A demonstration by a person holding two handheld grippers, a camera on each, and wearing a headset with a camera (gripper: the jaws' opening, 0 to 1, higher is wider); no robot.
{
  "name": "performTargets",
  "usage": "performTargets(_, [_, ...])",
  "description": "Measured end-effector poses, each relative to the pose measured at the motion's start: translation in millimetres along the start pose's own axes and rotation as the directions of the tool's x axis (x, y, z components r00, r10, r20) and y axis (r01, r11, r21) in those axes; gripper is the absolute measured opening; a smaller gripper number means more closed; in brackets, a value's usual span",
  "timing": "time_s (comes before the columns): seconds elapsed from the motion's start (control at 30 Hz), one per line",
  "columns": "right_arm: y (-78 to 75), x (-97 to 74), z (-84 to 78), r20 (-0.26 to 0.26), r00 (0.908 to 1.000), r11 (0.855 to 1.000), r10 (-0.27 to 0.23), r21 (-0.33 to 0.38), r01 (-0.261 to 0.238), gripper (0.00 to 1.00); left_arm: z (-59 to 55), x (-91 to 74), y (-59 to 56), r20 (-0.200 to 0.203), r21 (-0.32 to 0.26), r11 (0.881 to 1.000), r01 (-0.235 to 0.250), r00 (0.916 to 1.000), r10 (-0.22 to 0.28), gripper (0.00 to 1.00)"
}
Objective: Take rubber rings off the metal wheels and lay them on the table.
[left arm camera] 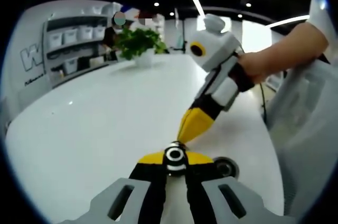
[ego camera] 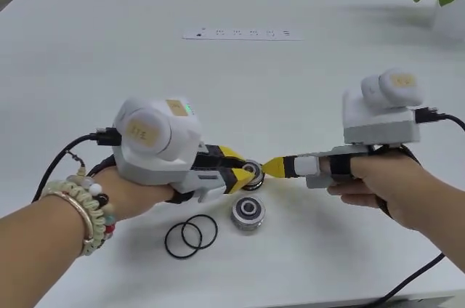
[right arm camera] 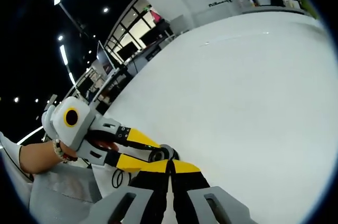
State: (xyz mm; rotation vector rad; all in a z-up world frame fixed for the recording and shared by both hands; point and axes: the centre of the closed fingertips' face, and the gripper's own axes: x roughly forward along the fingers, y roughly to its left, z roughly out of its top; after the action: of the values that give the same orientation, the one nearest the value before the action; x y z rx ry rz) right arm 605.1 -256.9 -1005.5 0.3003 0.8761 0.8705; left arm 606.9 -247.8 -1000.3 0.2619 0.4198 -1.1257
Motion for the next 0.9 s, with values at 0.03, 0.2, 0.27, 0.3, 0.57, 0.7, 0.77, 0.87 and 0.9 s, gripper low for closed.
performTargets(0.03, [0.4, 0.0, 0.3, 0.000, 1.0000, 1.000, 0.002, 0.008, -0.002, 0.00, -0.1, 0.0, 0.1, 0.000, 0.003, 1.000, -0.001, 1.0000, 0.001, 0.14])
performTargets(0.2, [1.6, 0.5, 1.6, 0.000, 1.0000, 1.000, 0.002, 0.014, -0.002, 0.00, -0.5, -0.1, 0.8, -0.002, 0.000, 1.000, 0.000, 1.0000, 0.000, 0.14])
performTargets(0.27, [2.4, 0.6, 2.0, -0.001, 1.0000, 1.000, 0.003, 0.016, -0.003, 0.00, -0.7, -0.1, 1.0, -0.005, 0.006, 1.000, 0.000, 1.0000, 0.000, 0.14])
performTargets(0.3, [2.9, 0.5, 2.3, -0.002, 1.0000, 1.000, 0.004, 0.017, -0.004, 0.00, -0.7, 0.0, 1.1, -0.005, 0.009, 1.000, 0.000, 1.0000, 0.000, 0.14])
performTargets(0.57, [4.9, 0.8, 3.3, -0.003, 1.0000, 1.000, 0.004, 0.011, -0.004, 0.00, -1.2, -0.2, 1.6, -0.009, 0.017, 1.000, -0.001, 1.0000, 0.002, 0.14])
performTargets(0.7, [5.7, 1.1, 3.7, -0.004, 1.0000, 1.000, 0.004, 0.005, -0.004, 0.00, -1.3, -0.2, 1.7, -0.009, 0.020, 1.000, -0.002, 1.0000, 0.002, 0.14])
performTargets(0.77, [6.1, 1.2, 4.0, -0.004, 1.0000, 1.000, 0.005, 0.002, -0.005, 0.00, -1.3, -0.2, 1.7, -0.009, 0.020, 1.000, -0.002, 1.0000, 0.002, 0.14])
performTargets(0.87, [6.7, 1.3, 4.5, -0.003, 1.0000, 1.000, 0.008, 0.004, -0.008, 0.00, -1.3, -0.3, 1.5, -0.009, 0.022, 1.000, -0.001, 1.0000, 0.001, 0.14])
performTargets(0.9, [6.9, 1.4, 4.7, -0.003, 1.0000, 1.000, 0.009, 0.005, -0.009, 0.00, -1.2, -0.3, 1.5, -0.008, 0.022, 1.000, -0.001, 1.0000, 0.001, 0.14])
